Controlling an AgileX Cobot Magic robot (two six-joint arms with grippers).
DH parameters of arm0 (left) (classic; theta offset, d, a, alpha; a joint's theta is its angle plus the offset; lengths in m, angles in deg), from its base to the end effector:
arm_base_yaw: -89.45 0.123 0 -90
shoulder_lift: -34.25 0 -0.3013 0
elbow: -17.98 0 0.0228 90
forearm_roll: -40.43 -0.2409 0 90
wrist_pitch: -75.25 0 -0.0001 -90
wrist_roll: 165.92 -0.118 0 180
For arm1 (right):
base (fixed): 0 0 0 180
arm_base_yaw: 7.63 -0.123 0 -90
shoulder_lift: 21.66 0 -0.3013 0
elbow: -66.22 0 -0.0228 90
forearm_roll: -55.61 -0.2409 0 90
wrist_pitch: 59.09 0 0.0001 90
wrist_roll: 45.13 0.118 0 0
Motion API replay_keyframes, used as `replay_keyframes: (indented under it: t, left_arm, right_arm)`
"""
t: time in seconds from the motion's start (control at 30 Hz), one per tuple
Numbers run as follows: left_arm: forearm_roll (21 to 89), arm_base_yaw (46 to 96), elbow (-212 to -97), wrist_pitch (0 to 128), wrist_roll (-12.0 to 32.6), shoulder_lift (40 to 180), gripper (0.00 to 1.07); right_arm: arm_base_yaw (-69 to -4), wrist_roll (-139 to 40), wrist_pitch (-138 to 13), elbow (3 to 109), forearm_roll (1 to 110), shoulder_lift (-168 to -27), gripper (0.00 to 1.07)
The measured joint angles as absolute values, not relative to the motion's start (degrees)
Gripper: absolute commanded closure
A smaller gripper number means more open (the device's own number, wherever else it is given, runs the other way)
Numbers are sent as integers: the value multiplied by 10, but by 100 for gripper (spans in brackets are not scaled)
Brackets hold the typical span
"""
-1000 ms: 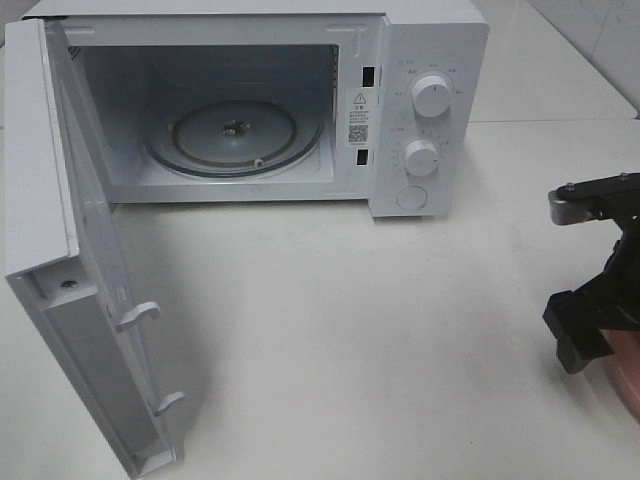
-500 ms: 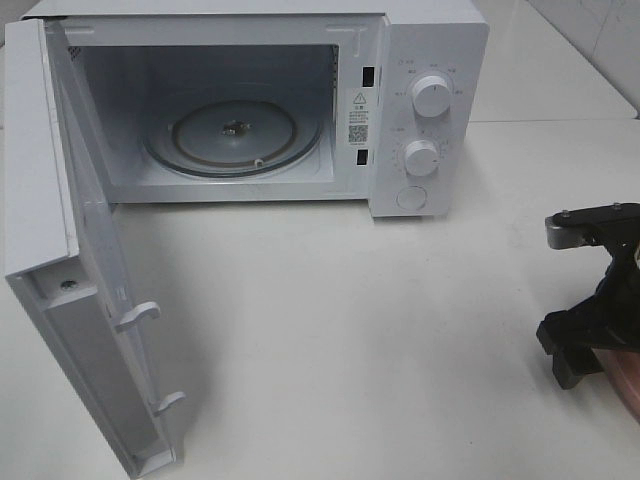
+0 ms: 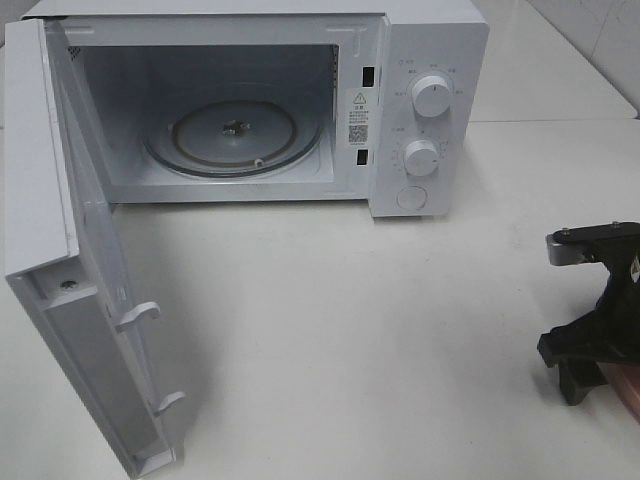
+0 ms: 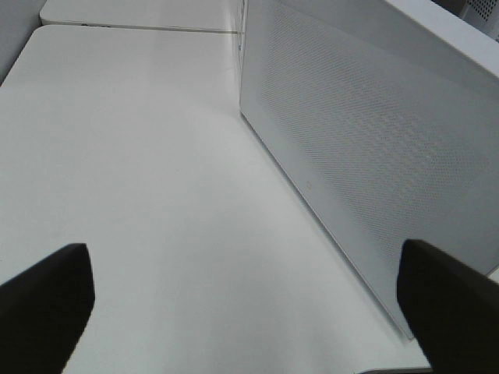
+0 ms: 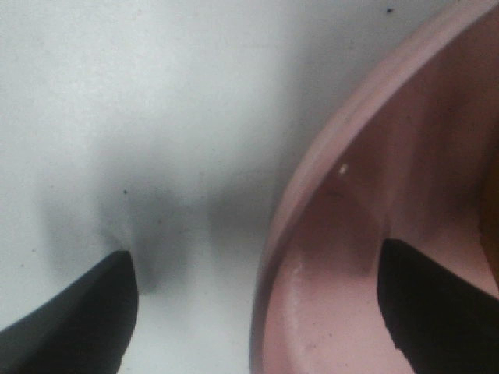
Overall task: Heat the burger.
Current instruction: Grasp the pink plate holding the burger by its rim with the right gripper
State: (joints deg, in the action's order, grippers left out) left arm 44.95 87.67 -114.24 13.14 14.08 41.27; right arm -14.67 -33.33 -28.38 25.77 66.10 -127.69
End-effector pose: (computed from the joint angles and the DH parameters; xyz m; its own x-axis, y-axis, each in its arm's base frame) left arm -0.0106 -0.0079 0.2641 -0.4544 -0.0228 -0.8905 0.0764 0.9950 -0.0644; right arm 0.2413 0.0187 0.1070 -0.9954 -0.0747 -0.0608 -0.0691 0.9935 -0.0900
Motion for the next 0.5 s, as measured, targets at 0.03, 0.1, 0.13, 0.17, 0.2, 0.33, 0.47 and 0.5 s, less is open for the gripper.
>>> replay_keyframes:
  t: [0.03,0.1,0.13,0.17,0.2,0.33,0.47,0.5]
  left_arm:
    - [450,877,-1142,131,141,413,9]
    - [450,877,-1142,131,141,413,9]
    - [450,877,-1142,131,141,413,9]
    - [450,877,-1142,131,141,413,9]
    - [450,877,-1142,131,141,413,9]
    - [450,877,-1142,131,141,413,9]
    - [450,877,-1142,131,141,413,9]
    - [450,877,-1142,131,141,413,9]
  right_arm:
    - [-147,-333,-283,258,661,-1278,33]
    - [-147,-333,-283,258,661,-1281,39]
    - [-147,-333,-282,258,661,-1283,45]
    - [-147,-333,-282,258,661,-1283,45]
    - [-147,-333,-282,258,661,-1283,48]
    - [-147,-333,-282,258,661,-1283,60]
    - [-147,-333,-280,258,674,-1283,87]
    - [-147,-333,-280,258,674,-1283,87]
